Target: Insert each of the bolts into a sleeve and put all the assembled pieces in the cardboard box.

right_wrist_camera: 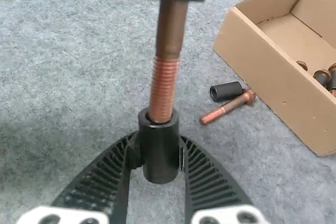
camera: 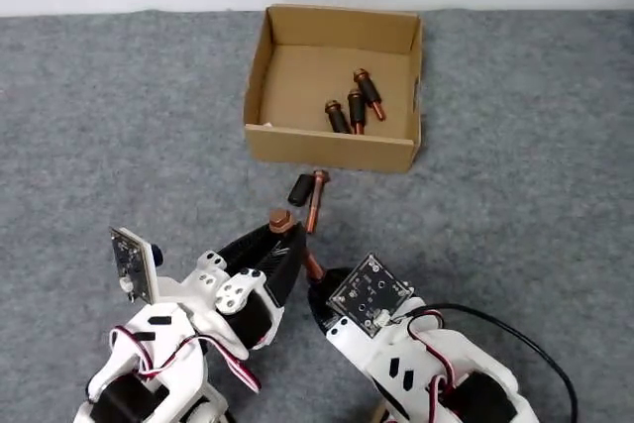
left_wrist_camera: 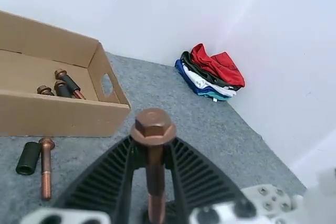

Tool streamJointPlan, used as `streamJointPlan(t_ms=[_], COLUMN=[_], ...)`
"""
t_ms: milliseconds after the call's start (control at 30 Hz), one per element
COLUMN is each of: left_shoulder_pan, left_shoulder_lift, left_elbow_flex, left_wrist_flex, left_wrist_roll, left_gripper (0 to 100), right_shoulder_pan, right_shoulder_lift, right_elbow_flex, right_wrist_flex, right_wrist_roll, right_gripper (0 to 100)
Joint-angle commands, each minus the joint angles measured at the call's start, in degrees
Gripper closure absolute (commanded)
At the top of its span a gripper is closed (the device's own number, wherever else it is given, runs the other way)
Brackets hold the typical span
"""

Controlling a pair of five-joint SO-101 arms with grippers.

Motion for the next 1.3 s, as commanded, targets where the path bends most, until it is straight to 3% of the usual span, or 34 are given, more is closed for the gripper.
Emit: streamJointPlan(t_ms=[0, 200, 367, 633, 833, 967, 1133, 1267], left_shoulder_pan=[0.0, 0.4, 3.9, 5.6, 1.7, -0.1, -0.6, -3.6], left_shoulder_lift=[-0.1, -0.1, -0.1, 0.0, 0.2, 0.0, 0.2, 0.0], left_elbow_flex=[0.6, 2.7, 2.4, 4.0, 4.0, 3.3, -0.7, -2.7], left_wrist_flex=[-1.8, -1.1, 5.9, 7.9, 8.6, 10.6, 11.7, 11.6], left_wrist_roll=[0.3, -3.3, -4.1, -14.5, -16.0, -16.1, -16.1, -16.0], left_gripper=[100, 100, 100, 99, 82, 79, 79, 79], right_shoulder_pan=[-0.4, -0.1, -0.1, -0.1, 0.0, 0.0, 5.7, 11.6], right_shoulder_lift=[-0.5, -0.5, -0.5, -0.5, -0.5, -0.5, -0.4, -0.4], right_elbow_flex=[-1.1, -1.1, -0.9, -0.9, -0.8, -0.5, 0.6, 0.7], right_wrist_flex=[-3.7, -4.5, -4.6, -4.5, -4.4, -4.4, -4.7, -4.8], right_wrist_roll=[0.8, 0.8, 0.8, 1.8, 2.5, 2.5, 1.8, -3.5], right_gripper=[99.1, 99.1, 99.1, 99.1, 99.1, 99.1, 99.1, 99.1])
